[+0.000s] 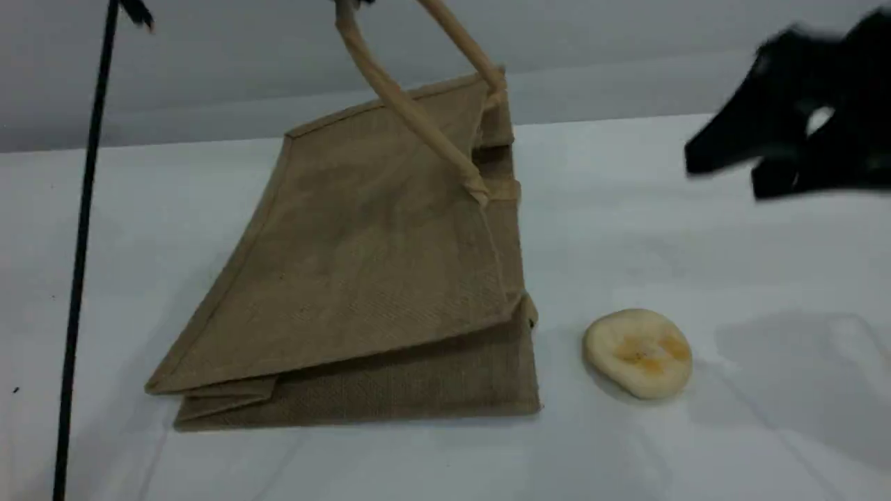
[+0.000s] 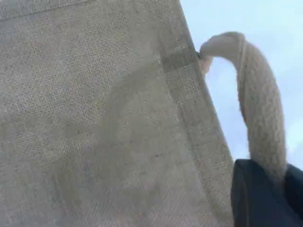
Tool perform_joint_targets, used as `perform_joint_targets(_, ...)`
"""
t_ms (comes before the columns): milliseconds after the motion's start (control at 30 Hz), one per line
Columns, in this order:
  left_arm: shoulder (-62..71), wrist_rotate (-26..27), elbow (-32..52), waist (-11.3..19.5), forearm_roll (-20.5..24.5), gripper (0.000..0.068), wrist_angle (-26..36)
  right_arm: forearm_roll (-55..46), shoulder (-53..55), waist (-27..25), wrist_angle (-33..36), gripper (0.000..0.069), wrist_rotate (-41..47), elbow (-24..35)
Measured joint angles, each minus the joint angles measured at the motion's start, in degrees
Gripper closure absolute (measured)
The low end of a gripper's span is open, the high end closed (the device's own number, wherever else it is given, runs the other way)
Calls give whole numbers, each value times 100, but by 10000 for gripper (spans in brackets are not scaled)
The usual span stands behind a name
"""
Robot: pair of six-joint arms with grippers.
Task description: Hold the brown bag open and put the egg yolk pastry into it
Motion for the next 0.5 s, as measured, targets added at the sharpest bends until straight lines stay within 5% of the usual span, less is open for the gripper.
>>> perform_joint_targets(200,-384,-7,-52,0,491,598,617,917,779,349,-447,229,-903,-11)
perform_joint_targets(500,-545,-30,-52,0,539,598,916,1742,1941,349,-344,229,-2086,-223)
